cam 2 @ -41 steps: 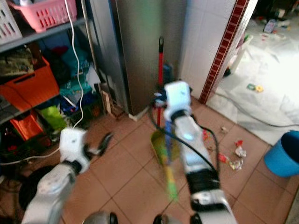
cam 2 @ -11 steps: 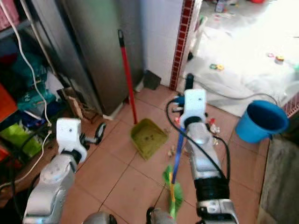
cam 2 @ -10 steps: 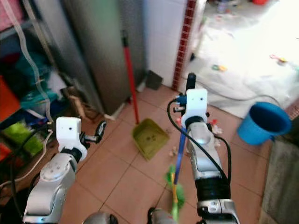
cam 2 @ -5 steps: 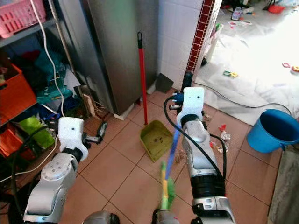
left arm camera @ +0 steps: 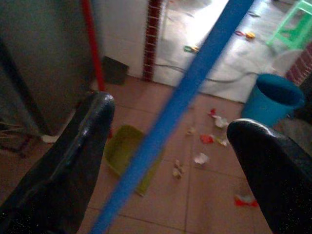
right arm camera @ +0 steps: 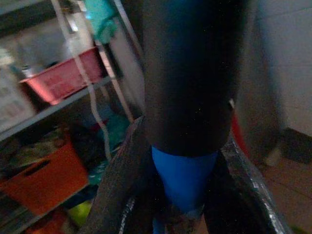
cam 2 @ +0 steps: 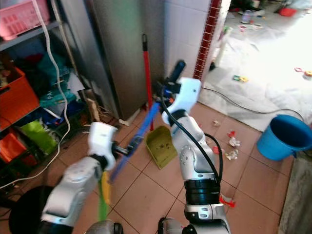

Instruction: Sweep floor

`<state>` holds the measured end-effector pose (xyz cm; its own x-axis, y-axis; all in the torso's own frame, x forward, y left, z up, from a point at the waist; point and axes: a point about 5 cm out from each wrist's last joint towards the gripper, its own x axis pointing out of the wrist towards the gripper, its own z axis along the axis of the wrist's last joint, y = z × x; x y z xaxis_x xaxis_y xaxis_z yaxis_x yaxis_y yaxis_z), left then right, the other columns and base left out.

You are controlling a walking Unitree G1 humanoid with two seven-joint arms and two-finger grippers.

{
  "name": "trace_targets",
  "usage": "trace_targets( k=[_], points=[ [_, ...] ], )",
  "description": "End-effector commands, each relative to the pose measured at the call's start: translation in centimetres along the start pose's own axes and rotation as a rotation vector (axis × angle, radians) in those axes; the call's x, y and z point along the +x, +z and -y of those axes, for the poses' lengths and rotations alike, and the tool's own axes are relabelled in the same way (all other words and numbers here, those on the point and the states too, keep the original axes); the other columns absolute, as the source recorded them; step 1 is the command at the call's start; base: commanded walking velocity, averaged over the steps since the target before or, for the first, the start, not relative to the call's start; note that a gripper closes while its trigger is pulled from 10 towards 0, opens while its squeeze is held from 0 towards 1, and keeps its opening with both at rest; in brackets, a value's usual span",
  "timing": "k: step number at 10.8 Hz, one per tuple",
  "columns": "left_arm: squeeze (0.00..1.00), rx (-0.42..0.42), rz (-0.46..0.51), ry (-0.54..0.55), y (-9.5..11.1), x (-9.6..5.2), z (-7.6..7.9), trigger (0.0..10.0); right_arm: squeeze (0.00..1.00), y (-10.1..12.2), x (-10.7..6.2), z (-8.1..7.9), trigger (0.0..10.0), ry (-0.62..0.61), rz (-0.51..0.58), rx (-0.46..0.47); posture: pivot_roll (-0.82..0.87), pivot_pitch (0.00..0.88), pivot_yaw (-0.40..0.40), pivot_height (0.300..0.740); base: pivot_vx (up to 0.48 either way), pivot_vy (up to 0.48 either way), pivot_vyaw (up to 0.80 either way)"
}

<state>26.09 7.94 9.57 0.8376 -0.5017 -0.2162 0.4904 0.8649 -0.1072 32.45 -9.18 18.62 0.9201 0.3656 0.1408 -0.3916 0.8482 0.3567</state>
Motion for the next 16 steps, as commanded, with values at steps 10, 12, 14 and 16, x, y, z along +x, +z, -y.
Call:
trace_targets(
  k=[10, 12, 14, 16],
  points=[
    [0.00, 0.027, -0.064, -0.311, -0.5, 0.6, 1.8, 0.0, 0.00, -0.8, -2.9, -3.8, 10.0, 0.525, -0.166, -0.017, -0.03, 0.057, 0.000, 0.740, 0.000, 0.000, 0.00],
    [0.00, 0.075, -0.100, -0.341, -0.9, 0.6, 1.4, 3.5, 0.00, -0.8, -3.1, -4.0, 10.0, 0.567, -0.181, -0.021, -0.03, 0.057, -0.001, 0.740, 0.000, 0.000, 0.00],
    [0.00, 0.074, -0.098, -0.324, -0.8, 1.0, 1.0, 0.0, 0.00, -0.9, -3.2, -4.1, 10.0, 0.587, -0.188, -0.029, -0.03, 0.056, -0.003, 0.740, 0.000, 0.000, 0.00],
    [0.00, 0.092, -0.088, -0.307, -0.4, 1.2, 0.8, 0.0, 0.00, -1.0, -3.3, -4.0, 10.0, 0.579, -0.188, -0.046, -0.03, 0.057, -0.003, 0.740, 0.000, 0.000, 0.00]
  ],
)
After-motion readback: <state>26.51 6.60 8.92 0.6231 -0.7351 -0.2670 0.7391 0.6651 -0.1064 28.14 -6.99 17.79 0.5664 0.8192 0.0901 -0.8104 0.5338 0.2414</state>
